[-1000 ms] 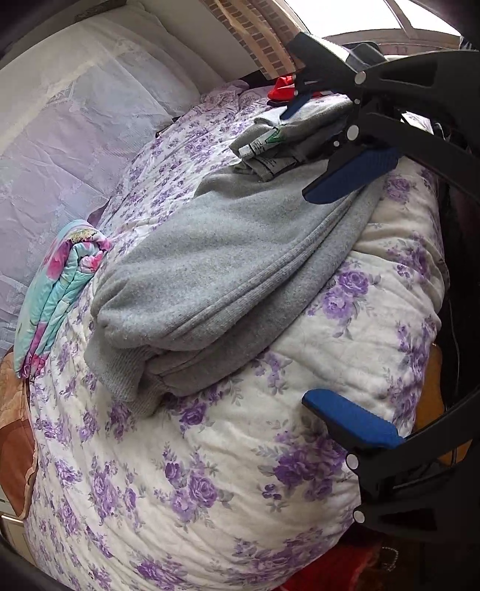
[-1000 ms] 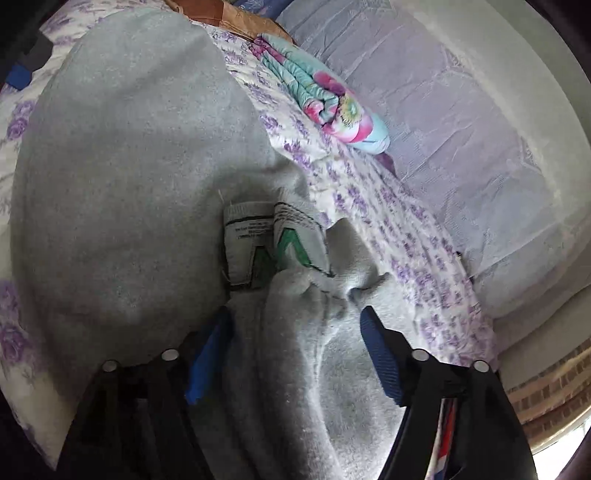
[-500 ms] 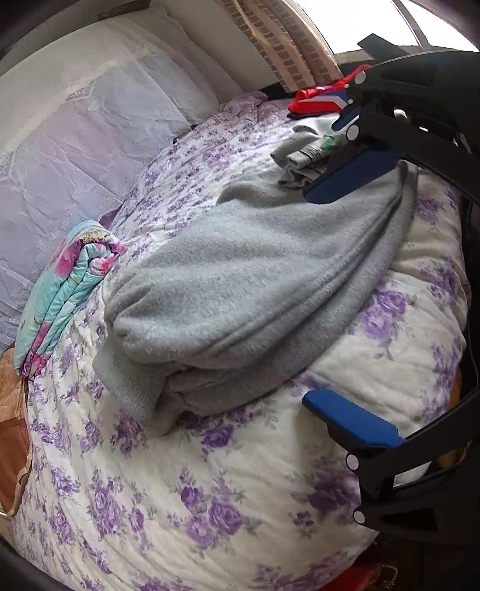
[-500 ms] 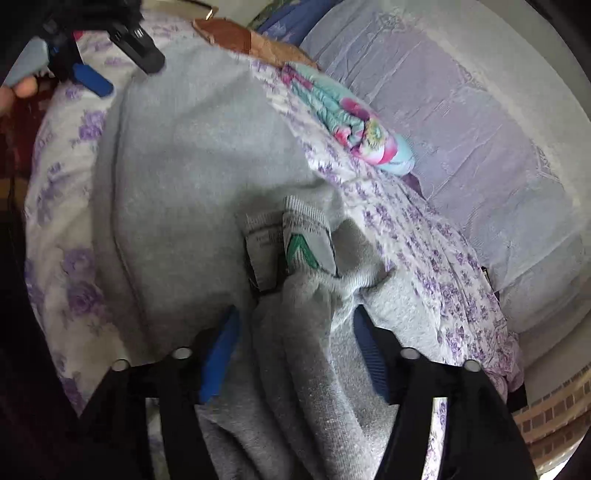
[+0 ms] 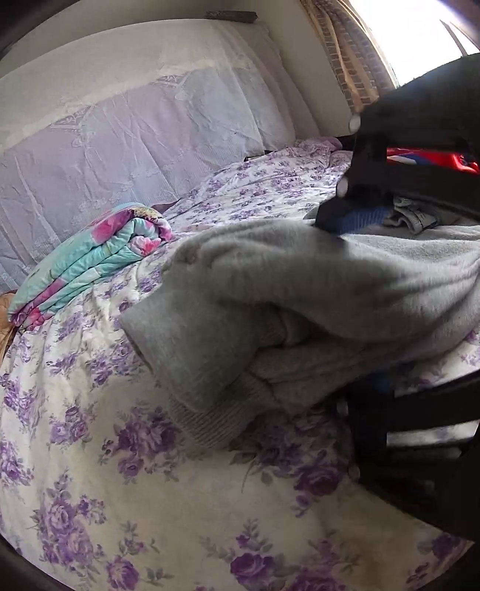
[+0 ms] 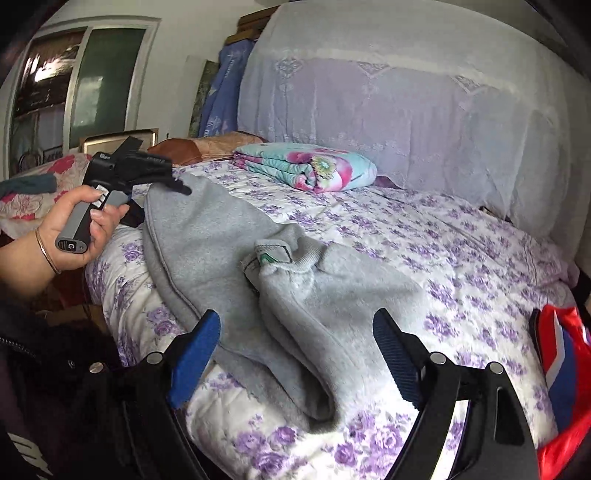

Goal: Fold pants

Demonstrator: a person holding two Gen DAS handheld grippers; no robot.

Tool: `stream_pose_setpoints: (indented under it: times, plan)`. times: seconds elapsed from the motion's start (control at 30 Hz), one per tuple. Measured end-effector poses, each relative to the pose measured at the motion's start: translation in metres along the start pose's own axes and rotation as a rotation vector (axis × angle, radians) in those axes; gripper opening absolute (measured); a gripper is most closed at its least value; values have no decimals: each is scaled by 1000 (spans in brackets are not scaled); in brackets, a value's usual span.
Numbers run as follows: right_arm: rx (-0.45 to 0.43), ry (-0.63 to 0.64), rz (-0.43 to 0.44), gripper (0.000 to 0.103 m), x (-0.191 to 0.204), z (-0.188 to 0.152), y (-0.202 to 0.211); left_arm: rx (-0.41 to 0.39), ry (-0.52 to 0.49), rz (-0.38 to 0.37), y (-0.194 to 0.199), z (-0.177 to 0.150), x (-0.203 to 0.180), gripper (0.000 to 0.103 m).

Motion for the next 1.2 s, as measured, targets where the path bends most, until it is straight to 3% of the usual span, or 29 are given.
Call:
stream_pose_setpoints:
  times: [0.1, 0.13, 0.27, 0.4, 0.43, 0.5, 0.53, 0.6, 0.63, 0.77, 0.87, 0.97, 1.03, 1.1, 1.17, 1.2]
  plan:
    - [8, -61, -35, 85, -18, -11, 4, -41, -63, -23, 7, -4, -11, 32]
    - [7, -74, -51, 85, -23, -14, 5, -50, -131, -13, 9, -9, -25, 30]
    - [6, -113, -131, 85, -51, -20, 7, -10, -566, 59, 4, -58, -128, 26]
    - [8, -195, -227, 85, -94, -23, 8, 149, -969, 62, -27, -152, -219, 29]
    - [16, -224, -241, 85, -104, -25, 8, 234, -1042, 74, -45, -180, -229, 36]
    - [53, -283, -250, 85, -122, -34, 3, 405, -1111, 110, -84, -224, -223, 67]
    - [79, -315, -243, 85, -129, -39, 0, 486, -1135, 140, -105, -242, -212, 88]
    - [135, -375, -212, 85, -139, -49, -6, 578, -1141, 197, -131, -259, -189, 88]
    - [149, -400, -191, 85, -142, -54, -6, 585, -1129, 186, -131, -261, -187, 89]
    - [160, -419, -126, 85, -143, -55, -3, 619, -984, 12, -97, -241, -215, 96]
    - [83, -452, -92, 85, -146, -36, 9, 594, -965, -96, -66, -235, -238, 98]
    - [-5, -519, 90, 85, -144, 5, 13, 595, -926, -123, -69, -235, -237, 98]
    - [-16, -535, 273, 87, -131, 36, 1, 654, -815, -111, -89, -232, -211, 98]
    - [79, -487, 347, 88, -108, 52, -30, 747, -720, -97, -117, -238, -178, 98]
    - [361, -407, 266, 88, -84, 34, -87, 768, -704, -75, -132, -249, -156, 98]
    - [483, -386, 214, 89, -78, 14, -111, 759, -696, -100, -133, -250, -152, 98]
Point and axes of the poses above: each gripper's, at about its wrist camera, not at the fingertips, and y roughly against the way its jaws point, x to its left, z to its top, the point moved 3 cm from there along -y, roughly the way its jaws point, and after that the axes turned 13 degrees about -z, right-handed, at the moved point
